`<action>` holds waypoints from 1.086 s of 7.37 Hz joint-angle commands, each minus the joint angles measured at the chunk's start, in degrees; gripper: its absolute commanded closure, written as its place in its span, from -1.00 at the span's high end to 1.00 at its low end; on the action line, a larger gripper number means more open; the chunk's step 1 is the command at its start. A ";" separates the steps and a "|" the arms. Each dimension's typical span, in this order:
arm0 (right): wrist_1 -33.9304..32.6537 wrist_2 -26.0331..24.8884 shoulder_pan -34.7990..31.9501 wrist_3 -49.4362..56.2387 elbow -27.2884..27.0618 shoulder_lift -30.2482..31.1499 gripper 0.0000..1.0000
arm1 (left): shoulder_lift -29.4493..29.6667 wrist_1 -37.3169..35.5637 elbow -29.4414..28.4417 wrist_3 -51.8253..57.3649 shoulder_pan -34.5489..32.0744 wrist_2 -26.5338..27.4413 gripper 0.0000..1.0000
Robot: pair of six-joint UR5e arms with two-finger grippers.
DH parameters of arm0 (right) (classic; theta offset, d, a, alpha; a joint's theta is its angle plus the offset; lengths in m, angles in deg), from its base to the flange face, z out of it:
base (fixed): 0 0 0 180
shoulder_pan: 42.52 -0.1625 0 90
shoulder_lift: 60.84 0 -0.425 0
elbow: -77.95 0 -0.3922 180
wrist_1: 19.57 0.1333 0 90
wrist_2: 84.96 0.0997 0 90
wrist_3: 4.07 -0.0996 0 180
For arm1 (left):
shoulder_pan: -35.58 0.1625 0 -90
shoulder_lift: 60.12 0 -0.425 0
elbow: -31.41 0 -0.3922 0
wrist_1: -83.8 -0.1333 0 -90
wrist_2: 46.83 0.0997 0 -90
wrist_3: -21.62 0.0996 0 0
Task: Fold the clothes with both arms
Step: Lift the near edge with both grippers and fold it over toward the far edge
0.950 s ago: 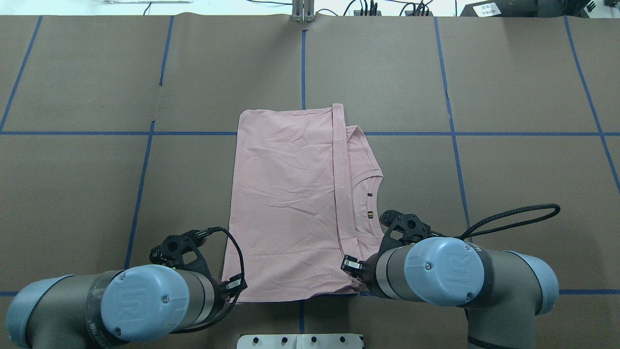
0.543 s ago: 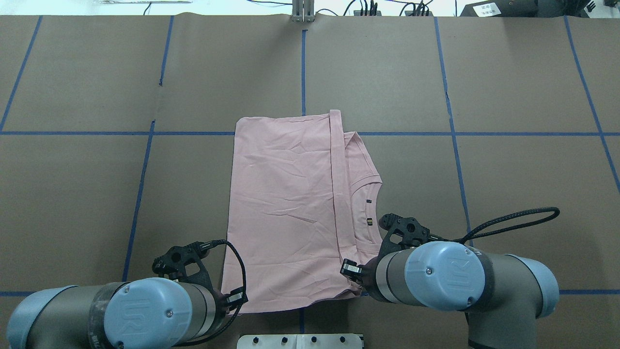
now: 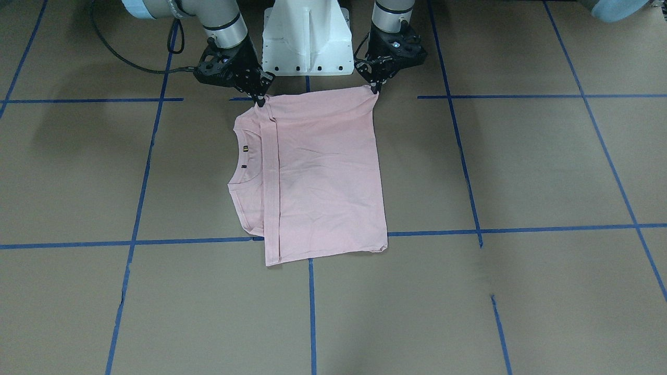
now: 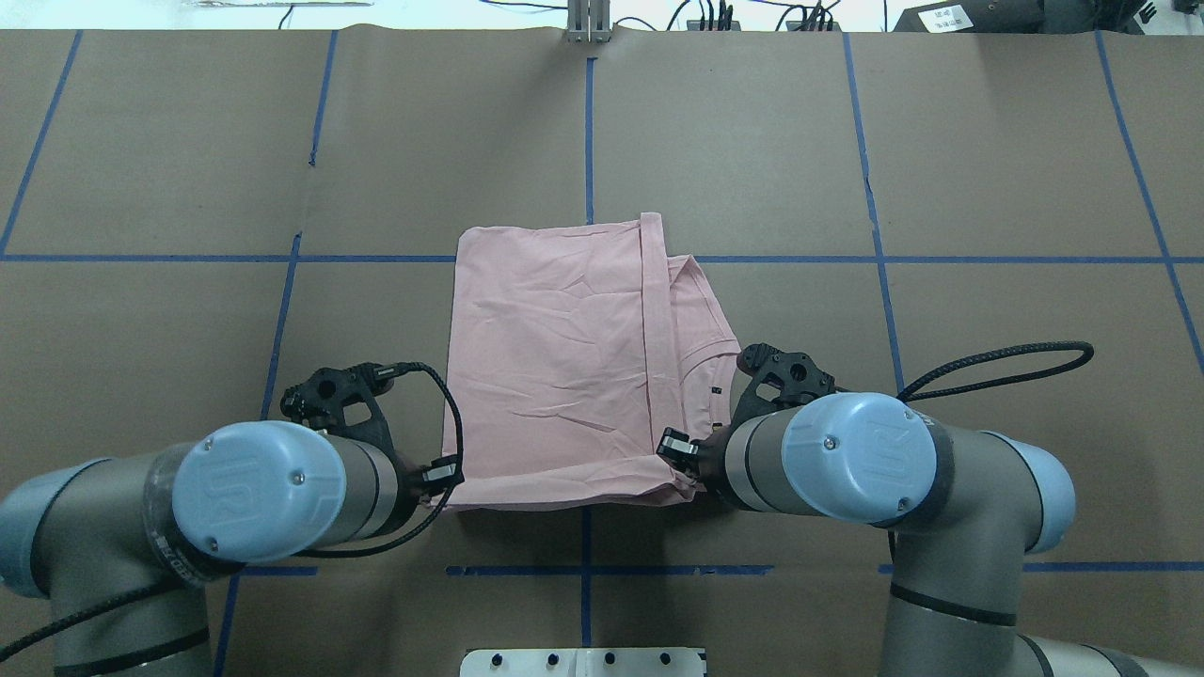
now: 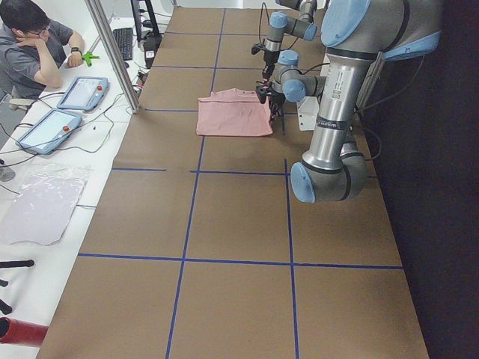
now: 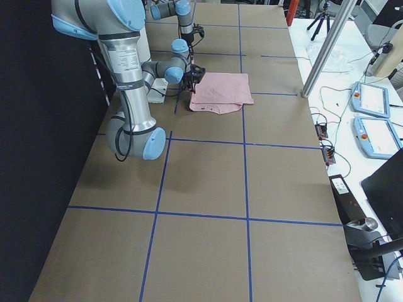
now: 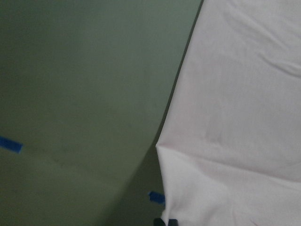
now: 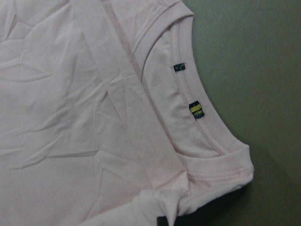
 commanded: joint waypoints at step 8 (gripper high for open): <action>9.24 5.19 -18.99 9.18 36.21 -21.73 -1.00 | 13.36 18.01 -29.59 8.00 -19.30 -0.06 -1.00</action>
